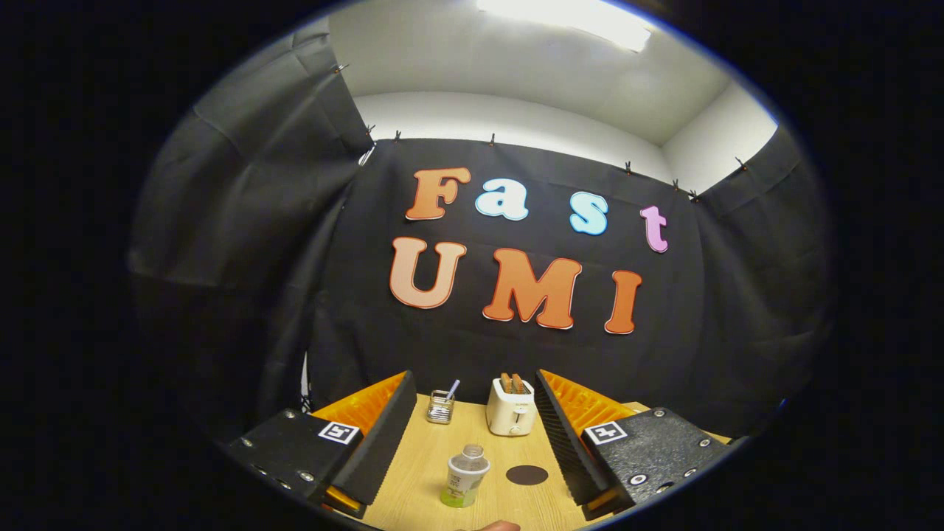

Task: Take the bottle from table, then pour the juice into the cup, finally place the bottle on the coaster

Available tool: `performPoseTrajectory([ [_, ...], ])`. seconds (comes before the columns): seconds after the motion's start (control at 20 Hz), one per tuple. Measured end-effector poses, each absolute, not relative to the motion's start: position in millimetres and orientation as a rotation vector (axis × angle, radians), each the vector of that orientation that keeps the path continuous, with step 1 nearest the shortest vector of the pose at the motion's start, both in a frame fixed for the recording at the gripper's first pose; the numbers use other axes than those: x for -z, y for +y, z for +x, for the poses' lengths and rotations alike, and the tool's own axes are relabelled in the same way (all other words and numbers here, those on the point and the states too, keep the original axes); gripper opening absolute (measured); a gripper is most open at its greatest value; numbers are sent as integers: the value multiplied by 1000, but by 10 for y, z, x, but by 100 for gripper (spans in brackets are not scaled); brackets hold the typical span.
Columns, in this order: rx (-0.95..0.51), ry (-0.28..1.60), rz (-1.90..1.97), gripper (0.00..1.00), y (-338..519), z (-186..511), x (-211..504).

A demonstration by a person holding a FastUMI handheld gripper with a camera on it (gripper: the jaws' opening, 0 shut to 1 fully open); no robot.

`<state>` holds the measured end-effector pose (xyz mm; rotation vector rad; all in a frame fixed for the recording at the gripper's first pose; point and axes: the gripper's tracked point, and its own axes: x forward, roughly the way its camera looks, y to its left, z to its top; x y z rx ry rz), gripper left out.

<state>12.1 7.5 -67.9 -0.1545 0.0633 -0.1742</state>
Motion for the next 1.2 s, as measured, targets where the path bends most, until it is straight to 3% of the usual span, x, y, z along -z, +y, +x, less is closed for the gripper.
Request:
performPoseTrajectory([
  [0.7, 278, 271, -101, 96, -94, 263, 2319],
  [1.2, 184, 471, -35, 96, -3, 395, 3364],
])
